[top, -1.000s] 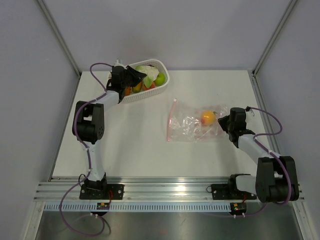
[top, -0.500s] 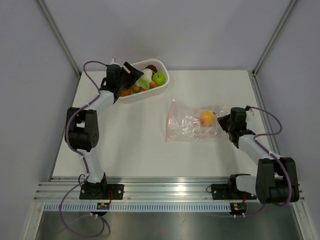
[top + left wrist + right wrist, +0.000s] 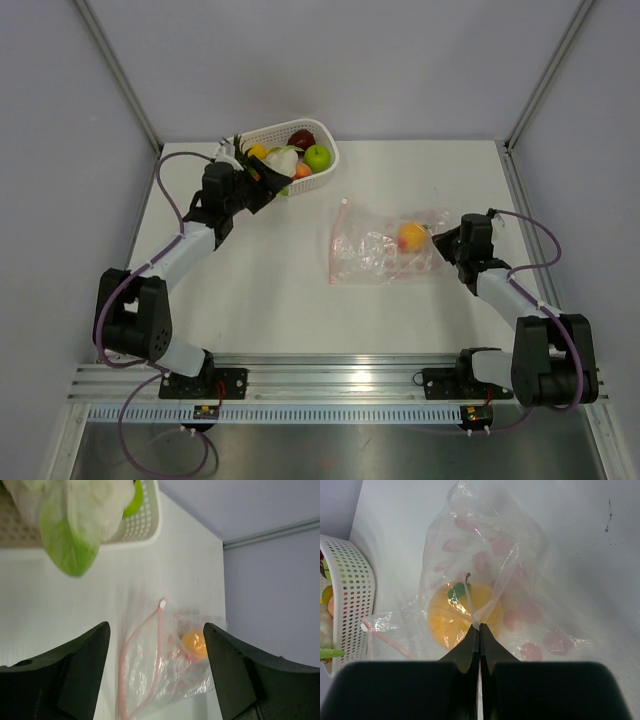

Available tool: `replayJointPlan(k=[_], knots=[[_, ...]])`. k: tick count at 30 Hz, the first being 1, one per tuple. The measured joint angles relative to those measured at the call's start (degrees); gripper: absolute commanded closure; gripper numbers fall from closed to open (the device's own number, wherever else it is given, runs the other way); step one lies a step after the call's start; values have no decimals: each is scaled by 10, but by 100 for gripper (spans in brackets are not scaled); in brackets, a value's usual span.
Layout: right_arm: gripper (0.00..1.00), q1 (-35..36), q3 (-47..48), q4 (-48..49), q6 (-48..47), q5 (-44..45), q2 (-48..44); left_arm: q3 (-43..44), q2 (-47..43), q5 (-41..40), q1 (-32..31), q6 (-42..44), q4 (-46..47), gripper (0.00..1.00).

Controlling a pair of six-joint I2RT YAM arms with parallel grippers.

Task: Open the zip-top bag and remove the fake food
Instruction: Place the fake vegetable in the bin, then pick up the fake fruit from the zipper food storage bag.

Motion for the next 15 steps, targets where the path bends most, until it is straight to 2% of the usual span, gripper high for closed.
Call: replayJointPlan(k=[8, 13, 15], knots=[[100, 24, 15, -2, -19, 1, 1, -154, -65, 28, -68, -1, 43, 25], [100, 43, 29, -3, -30, 6, 0, -197, -5, 79, -70, -13, 122, 40], [100, 49, 31, -8, -35, 9, -3, -224, 34, 102, -70, -31, 186, 45]])
